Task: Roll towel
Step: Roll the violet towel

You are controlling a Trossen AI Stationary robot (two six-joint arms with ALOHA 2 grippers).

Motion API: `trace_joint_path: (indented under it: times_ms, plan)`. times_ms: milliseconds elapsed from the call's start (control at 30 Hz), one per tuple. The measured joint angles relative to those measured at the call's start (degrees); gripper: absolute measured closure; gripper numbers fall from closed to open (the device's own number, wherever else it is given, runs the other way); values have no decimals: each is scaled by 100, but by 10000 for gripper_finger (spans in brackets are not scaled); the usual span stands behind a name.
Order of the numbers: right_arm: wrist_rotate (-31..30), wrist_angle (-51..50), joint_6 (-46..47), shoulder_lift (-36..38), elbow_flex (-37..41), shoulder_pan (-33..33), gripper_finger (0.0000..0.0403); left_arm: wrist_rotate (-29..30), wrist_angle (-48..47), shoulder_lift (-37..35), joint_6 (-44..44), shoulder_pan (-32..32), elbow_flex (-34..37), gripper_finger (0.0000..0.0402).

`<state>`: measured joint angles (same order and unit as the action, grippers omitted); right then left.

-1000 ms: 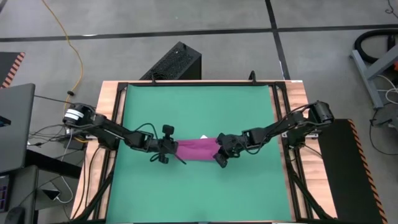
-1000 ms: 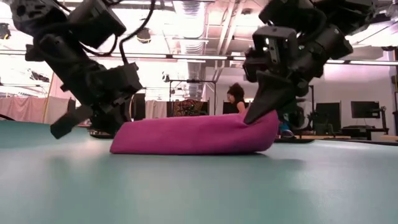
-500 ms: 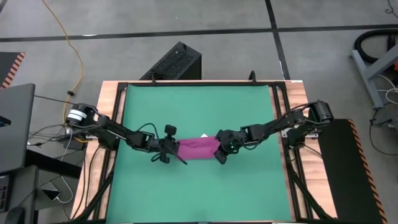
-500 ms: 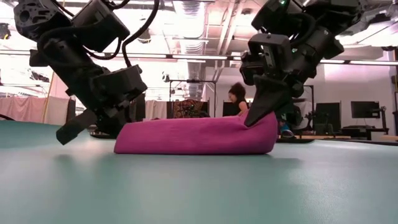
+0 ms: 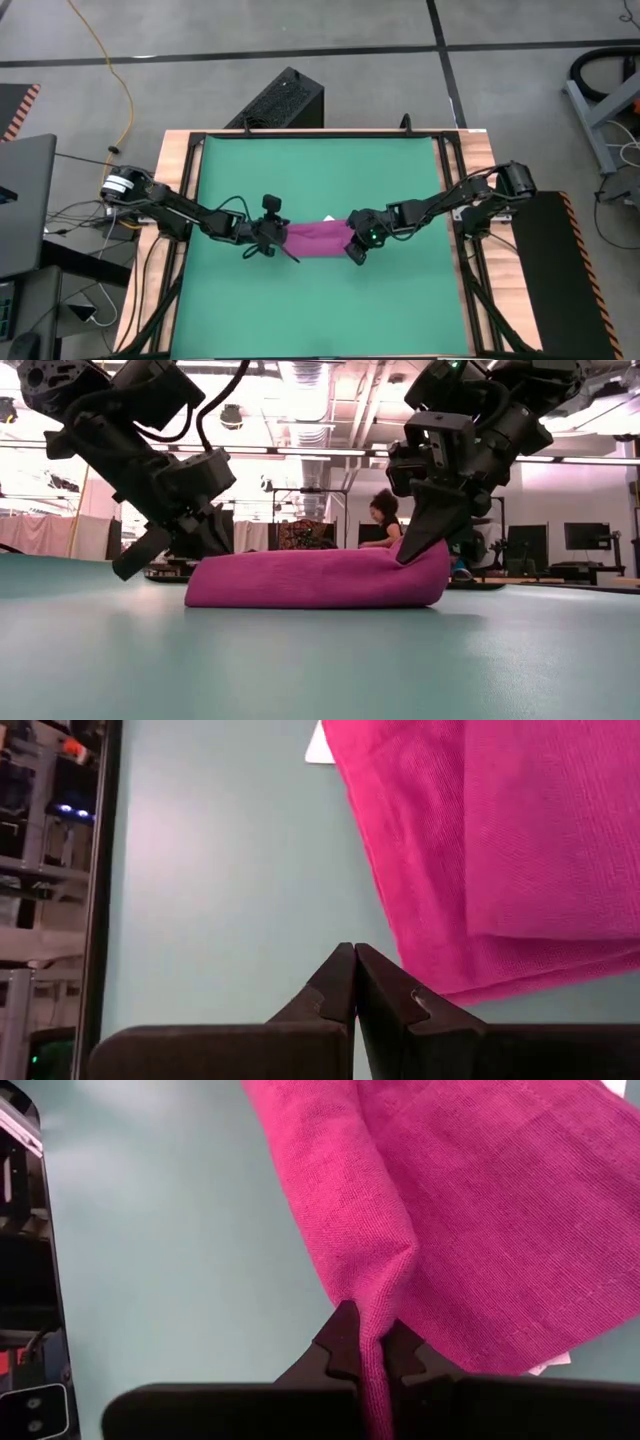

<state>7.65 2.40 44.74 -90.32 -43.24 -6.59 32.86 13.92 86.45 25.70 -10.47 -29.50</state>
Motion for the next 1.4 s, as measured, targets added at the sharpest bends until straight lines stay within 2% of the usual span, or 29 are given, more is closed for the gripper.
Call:
trace_joint_path:
  times_ms: [233,467,600,733,967,1133,1400]
  plan:
    - [8,-34,-40,0,0,76,388,116,1,-295,1,-10,0,401]
    - [146,57,-126,-290,-48,182,388,277,-2,-999,9,-210,0,402]
    - [230,99,-138,-523,-145,199,388,-284,-26,-1414,-236,-452,-26,401]
    - [322,62,-132,-792,-278,199,388,-561,36,-1549,-427,-754,-66,401]
    - [434,21,-128,-901,-491,199,388,-828,80,-1094,-661,-1262,-61,401]
    - [452,43,-126,-885,-536,229,388,-315,199,-697,-390,-1721,-217,402]
    - [469,50,-110,-883,-533,229,388,-234,102,77,-285,-1589,-264,401]
